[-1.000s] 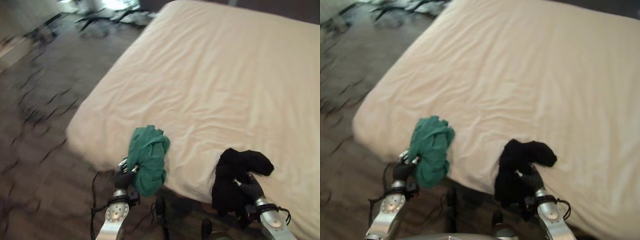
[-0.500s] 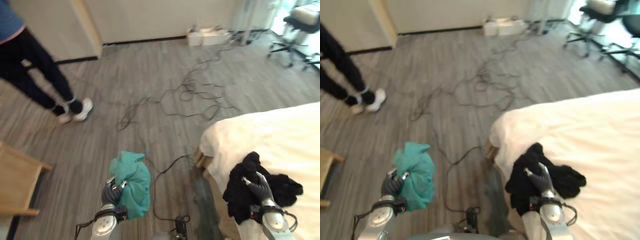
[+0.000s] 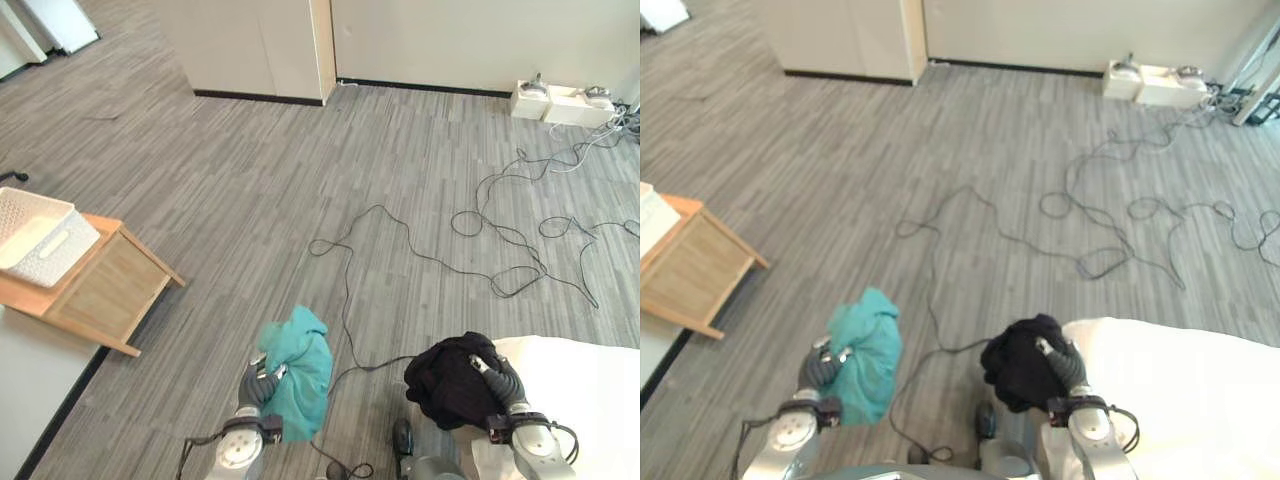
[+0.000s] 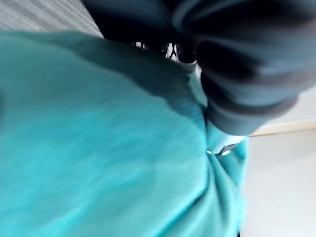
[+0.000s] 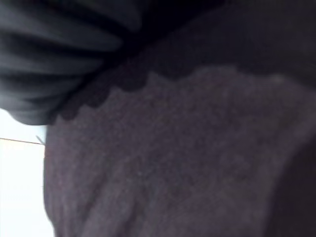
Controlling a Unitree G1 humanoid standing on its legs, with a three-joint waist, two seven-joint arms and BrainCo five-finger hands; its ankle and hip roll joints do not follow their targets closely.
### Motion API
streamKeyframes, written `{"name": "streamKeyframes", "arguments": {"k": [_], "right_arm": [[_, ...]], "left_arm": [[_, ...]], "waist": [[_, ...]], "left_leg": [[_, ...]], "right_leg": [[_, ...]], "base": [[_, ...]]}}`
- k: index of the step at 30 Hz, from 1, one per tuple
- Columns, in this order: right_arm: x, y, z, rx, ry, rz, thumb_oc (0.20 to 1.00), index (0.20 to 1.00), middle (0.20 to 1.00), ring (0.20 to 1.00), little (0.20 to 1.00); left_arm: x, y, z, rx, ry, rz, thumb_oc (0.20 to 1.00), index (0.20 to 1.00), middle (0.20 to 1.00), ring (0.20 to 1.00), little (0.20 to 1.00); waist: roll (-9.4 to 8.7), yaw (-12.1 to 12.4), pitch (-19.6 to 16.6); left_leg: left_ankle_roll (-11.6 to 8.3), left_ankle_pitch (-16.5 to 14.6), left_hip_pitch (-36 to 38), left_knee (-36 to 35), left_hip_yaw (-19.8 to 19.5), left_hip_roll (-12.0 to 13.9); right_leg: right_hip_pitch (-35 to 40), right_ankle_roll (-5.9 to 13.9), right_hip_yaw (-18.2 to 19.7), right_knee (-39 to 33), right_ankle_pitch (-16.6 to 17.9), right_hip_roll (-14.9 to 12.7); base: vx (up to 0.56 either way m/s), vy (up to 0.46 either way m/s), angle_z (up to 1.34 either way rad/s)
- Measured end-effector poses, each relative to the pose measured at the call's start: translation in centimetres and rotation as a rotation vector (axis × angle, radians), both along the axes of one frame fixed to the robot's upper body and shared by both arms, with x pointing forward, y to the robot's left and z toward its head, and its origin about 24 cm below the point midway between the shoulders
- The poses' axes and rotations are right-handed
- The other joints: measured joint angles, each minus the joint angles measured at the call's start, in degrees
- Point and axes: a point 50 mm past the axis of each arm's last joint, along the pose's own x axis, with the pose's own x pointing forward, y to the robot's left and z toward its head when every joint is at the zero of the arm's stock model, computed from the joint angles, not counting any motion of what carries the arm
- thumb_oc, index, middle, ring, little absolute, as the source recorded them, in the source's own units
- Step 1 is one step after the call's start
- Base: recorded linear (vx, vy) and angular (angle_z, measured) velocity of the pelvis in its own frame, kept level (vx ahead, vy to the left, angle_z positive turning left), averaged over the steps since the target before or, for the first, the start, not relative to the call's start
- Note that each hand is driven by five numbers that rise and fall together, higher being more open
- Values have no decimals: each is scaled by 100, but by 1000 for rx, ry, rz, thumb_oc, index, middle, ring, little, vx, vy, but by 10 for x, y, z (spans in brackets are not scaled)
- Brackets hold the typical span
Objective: Tidy up the quilt and then pick up the clothes from the bed and put them into the laundry hamper.
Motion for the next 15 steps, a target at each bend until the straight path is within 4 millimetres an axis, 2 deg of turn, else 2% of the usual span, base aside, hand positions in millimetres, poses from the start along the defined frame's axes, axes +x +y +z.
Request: {"name": "streamKeyframes", "arguments": {"k": [1, 3, 4, 5, 6, 7, 8, 9, 10, 11, 12, 13, 14, 15], "right_arm": [[-20, -8, -31, 3, 212, -81, 200, 200, 200, 200, 200], [-27, -5, -38, 4, 267, -82, 200, 200, 200, 200, 200], [-28, -1, -39, 16, 267, -80, 200, 200, 200, 200, 200], [-27, 4, -40, 29, 260, -78, 200, 200, 200, 200, 200], [-28, 8, -41, 42, 258, -73, 200, 200, 200, 200, 200], [-29, 10, -41, 45, 257, -71, 200, 200, 200, 200, 200], [-24, 4, -35, 29, 217, -68, 200, 200, 200, 200, 200], [-20, 2, -32, 25, 202, -64, 200, 200, 200, 200, 200], [-12, 5, -28, 28, 179, -53, 200, 200, 200, 200, 200], [-5, 9, -23, 31, 146, -35, 200, 200, 200, 200, 200], [5, 10, -16, 24, 101, -12, 200, 200, 200, 200, 200], [15, 6, -7, 4, 59, 12, 200, 200, 200, 200, 200], [16, 7, -4, 6, 43, 15, 200, 200, 200, 200, 200], [16, 7, -3, -5, 46, 29, 200, 200, 200, 200, 200]], "left_arm": [[7, -13, -17, 4, 110, -29, 200, 200, 200, 200, 200], [7, -28, -22, 7, 134, -91, 200, 200, 200, 200, 200], [8, -34, -23, 53, 145, -154, 200, 200, 200, 200, 200], [8, -36, -23, 82, 142, -187, 200, 200, 200, 200, 200], [9, -35, -22, 103, 137, -211, 200, 200, 200, 200, 200], [6, -36, -24, 112, 146, -223, 200, 200, 200, 200, 200], [7, -43, -23, 102, 133, -234, 200, 200, 200, 200, 200], [17, -47, -14, 107, 84, -256, 200, 200, 200, 200, 200], [23, -50, -8, 125, 47, -278, 200, 200, 200, 200, 200], [24, -51, -6, 125, 33, -281, 200, 200, 200, 200, 200], [26, -54, -3, 116, 13, -283, 200, 200, 200, 200, 200], [28, -58, 0, 101, 0, -280, 200, 200, 200, 200, 200], [29, -57, 2, 113, -13, -292, 200, 200, 200, 200, 200], [33, -57, 2, 138, -9, -304, 200, 200, 200, 200, 200]], "waist": [[-15, 129, 1], [-10, 179, 53], [-29, 212, 154], [-75, 285, 296], [-240, 309, 389], [-296, 335, 368], [-80, 445, 409], [-99, 462, 489], [-188, 531, 601], [-251, 618, 601], [-149, 724, 610], [68, 750, 664], [71, 669, 660], [33, 568, 751]], "left_leg": [[-25, -22, 57, 0, -61, 13], [-54, -11, -51, 14, -19, 38], [-144, -105, -178, 289, -9, 83], [-286, -374, -357, 948, 7, 176], [-356, -455, -614, 1605, -3, 177], [-428, -458, -723, 1843, -14, 195], [-591, -453, -1098, 2687, -274, 414], [-656, -511, -1428, 3398, -385, 432], [-821, -323, -2046, 4431, -614, 407], [-751, -382, -2238, 4297, -591, 218], [-621, -328, -2290, 3735, -555, 193], [-731, -268, -2383, 3316, -462, 477], [-798, -401, -2413, 2984, -405, 488], [-615, -383, -2405, 2109, -167, 527]], "right_leg": [[78, 63, -143, 0, -59, -3], [-38, 57, -191, 17, -66, 10], [-47, 29, -313, 34, -146, 10], [-133, -231, -461, 394, -377, -12], [-71, -269, -425, 413, -423, -96], [26, -266, -363, 312, -422, -111], [132, -263, -518, 385, -507, 90], [34, -316, -514, 512, -552, 25], [83, -352, -309, 260, -614, 80], [127, -163, 11, -27, -738, 50], [51, 9, 113, 76, -909, 75], [-247, -256, -62, 967, -1045, 223], [-274, -174, -157, 1969, -1481, 89], [-39, -360, -192, 1835, -1866, 168]], "base": [[1, -166, 15], [-1, -214, -4], [1, -140, -25], [4, -212, -32], [20, -143, -31], [82, -193, -28], [166, -147, -27], [228, -74, -30], [285, -32, -44], [350, 3, -69], [461, 12, -80], [345, 21, -47], [580, 55, 27], [627, 36, 47]]}}
